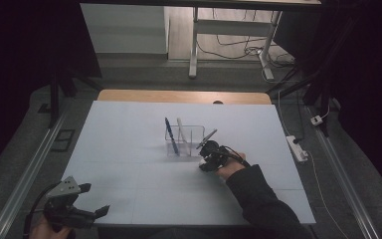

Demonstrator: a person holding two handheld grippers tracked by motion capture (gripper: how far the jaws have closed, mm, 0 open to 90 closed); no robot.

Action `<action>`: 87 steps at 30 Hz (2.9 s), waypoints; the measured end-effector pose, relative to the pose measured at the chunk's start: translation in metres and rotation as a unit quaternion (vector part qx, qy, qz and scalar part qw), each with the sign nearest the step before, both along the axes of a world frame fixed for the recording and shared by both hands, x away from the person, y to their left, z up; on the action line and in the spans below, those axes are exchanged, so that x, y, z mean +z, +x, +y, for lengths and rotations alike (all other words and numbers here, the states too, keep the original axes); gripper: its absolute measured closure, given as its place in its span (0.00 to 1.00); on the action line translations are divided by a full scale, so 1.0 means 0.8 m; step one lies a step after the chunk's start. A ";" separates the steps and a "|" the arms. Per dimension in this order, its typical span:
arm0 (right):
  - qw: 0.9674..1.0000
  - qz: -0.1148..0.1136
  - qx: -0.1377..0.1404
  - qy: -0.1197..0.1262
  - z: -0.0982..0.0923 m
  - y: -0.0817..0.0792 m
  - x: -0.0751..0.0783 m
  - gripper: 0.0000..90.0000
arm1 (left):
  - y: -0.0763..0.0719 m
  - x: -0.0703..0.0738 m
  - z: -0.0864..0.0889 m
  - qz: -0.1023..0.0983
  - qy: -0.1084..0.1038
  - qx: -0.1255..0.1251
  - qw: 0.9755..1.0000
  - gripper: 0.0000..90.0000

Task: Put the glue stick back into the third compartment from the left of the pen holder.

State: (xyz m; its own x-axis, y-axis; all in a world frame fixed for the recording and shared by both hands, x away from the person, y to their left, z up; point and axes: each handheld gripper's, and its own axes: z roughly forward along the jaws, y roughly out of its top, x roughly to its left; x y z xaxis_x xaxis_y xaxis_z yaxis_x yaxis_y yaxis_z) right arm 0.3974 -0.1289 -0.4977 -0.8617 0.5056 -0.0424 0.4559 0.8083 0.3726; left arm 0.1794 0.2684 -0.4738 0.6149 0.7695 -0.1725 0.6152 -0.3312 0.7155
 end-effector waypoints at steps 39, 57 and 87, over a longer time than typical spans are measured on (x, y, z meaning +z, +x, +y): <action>0.968 -0.111 -0.039 0.221 -0.027 -0.009 0.106 0.73 | 0.002 0.000 0.001 0.004 -0.004 0.004 1.000 0.00; 0.954 -0.138 -0.053 0.262 -0.003 0.014 0.117 0.73 | 0.002 -0.001 0.002 0.006 -0.008 0.004 1.000 0.00; 0.936 -0.179 -0.086 0.291 0.028 0.060 0.095 0.73 | 0.002 -0.001 0.002 0.007 -0.008 0.002 1.000 0.00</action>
State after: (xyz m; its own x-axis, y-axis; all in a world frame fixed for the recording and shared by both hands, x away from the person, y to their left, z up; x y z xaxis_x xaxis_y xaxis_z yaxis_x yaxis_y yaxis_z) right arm 0.4452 -0.1068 -0.4219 -0.7493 0.6621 0.0133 0.3221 0.3468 0.8809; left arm 0.1810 0.2703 -0.4744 0.6098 0.7688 -0.1925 0.6257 -0.3180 0.7123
